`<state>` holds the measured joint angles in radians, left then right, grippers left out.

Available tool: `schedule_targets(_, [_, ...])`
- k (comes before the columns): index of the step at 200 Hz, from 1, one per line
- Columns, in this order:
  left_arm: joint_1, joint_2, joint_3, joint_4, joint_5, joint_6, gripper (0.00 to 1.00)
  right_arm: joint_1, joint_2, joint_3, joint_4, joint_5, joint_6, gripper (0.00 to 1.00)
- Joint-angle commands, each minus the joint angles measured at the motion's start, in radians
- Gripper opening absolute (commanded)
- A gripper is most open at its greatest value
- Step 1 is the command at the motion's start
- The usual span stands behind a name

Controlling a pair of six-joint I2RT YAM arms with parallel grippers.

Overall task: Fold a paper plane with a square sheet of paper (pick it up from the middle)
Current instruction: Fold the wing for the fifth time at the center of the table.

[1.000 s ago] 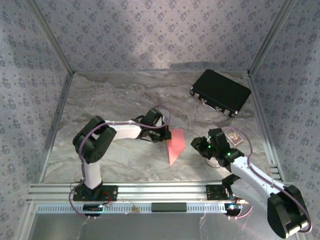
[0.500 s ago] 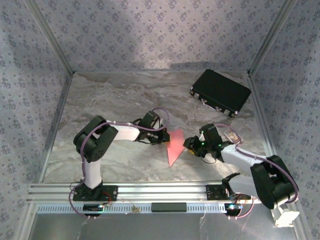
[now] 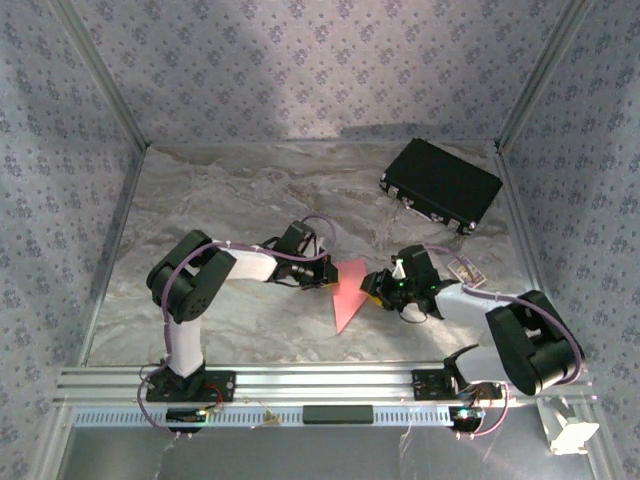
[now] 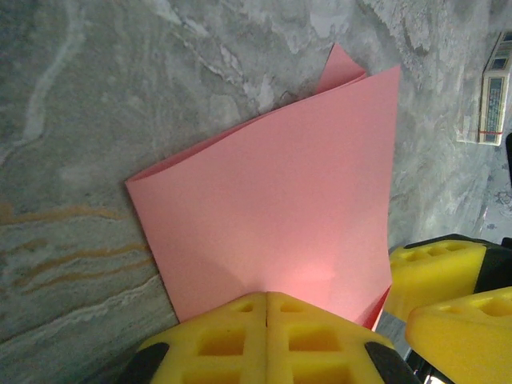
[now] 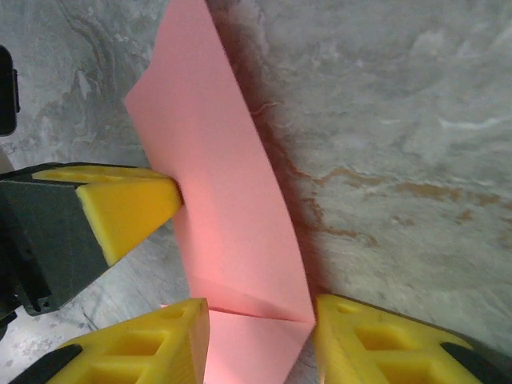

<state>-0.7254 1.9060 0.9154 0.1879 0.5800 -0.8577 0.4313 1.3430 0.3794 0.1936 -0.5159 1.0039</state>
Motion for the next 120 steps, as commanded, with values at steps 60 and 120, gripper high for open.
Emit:
schedule_targets(60, [0.006,0.027,-0.014,-0.02,-0.007,0.008,0.02,-0.08,0.123,0.094,0.107,-0.222,-0.172,0.37])
schedule_targets(120, [0.005,0.022,-0.013,-0.02,-0.005,0.008,0.01,-0.086,0.179,0.102,0.105,-0.221,-0.219,0.31])
